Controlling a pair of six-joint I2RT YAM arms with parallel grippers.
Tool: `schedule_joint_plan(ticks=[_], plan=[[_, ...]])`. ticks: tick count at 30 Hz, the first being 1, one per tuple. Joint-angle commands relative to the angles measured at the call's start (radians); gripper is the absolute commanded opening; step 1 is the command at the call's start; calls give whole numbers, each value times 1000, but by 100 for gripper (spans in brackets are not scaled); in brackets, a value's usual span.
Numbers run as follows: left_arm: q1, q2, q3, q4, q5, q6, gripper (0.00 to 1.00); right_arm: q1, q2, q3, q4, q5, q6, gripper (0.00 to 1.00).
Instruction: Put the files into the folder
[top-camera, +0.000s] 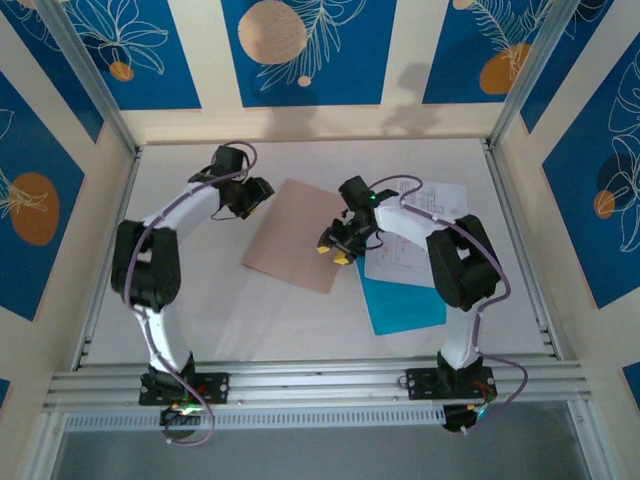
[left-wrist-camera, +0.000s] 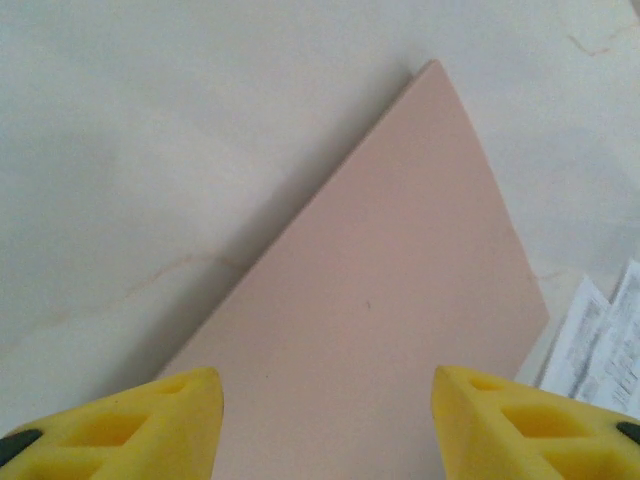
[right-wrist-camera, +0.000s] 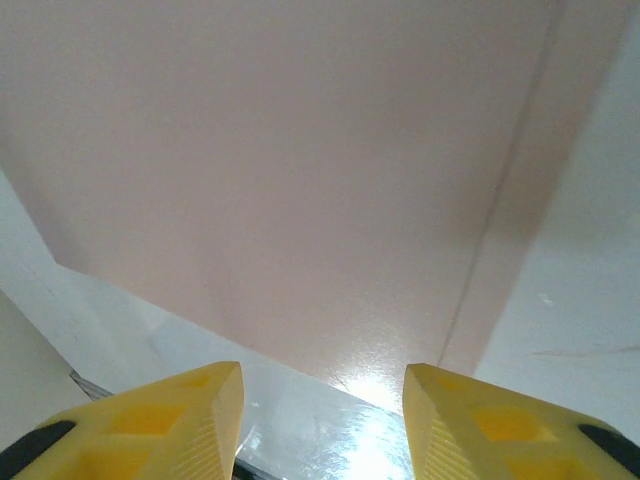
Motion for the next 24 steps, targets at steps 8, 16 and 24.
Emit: schedule_joint_plan(ticks=[8, 16, 24], plan=[[-162, -330, -432, 76, 21, -382, 59, -12, 4, -39, 54, 46, 10, 50], [-223, -400, -577, 147, 22, -483, 60, 3, 86, 9, 35, 45, 7, 51], [-242, -403, -647, 217, 17, -524, 60, 6, 93, 23, 49, 54, 12, 51]])
